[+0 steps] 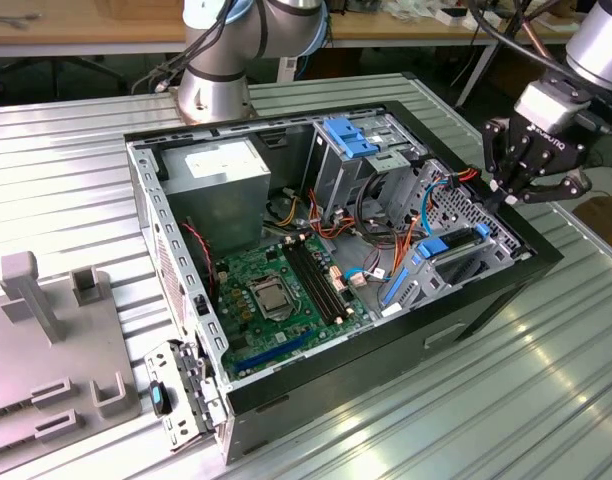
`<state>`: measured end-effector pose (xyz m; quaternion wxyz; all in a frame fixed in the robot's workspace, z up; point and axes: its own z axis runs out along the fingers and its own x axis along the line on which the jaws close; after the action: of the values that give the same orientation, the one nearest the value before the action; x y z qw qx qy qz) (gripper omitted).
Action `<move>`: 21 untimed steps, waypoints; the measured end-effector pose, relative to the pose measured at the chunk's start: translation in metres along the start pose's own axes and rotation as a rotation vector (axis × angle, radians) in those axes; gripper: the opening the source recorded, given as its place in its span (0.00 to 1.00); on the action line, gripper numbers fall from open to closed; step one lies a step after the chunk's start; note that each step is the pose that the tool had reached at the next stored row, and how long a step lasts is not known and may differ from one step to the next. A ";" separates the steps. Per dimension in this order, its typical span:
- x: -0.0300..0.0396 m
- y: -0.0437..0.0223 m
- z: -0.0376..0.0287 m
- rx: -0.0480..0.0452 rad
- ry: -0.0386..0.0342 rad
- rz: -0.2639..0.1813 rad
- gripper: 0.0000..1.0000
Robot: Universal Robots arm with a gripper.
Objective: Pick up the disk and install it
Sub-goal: 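Insert the first disk wire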
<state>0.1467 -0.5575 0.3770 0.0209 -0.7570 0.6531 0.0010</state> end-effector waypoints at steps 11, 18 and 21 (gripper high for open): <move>-0.0270 -0.0110 -0.0042 -0.0007 0.0031 -0.008 0.11; -0.0383 -0.0214 -0.0033 -0.0014 0.0024 -0.034 0.11; -0.0404 -0.0235 -0.0029 -0.0024 0.0015 -0.069 0.11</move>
<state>0.1639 -0.5142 0.3818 0.0195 -0.7790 0.6267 0.0005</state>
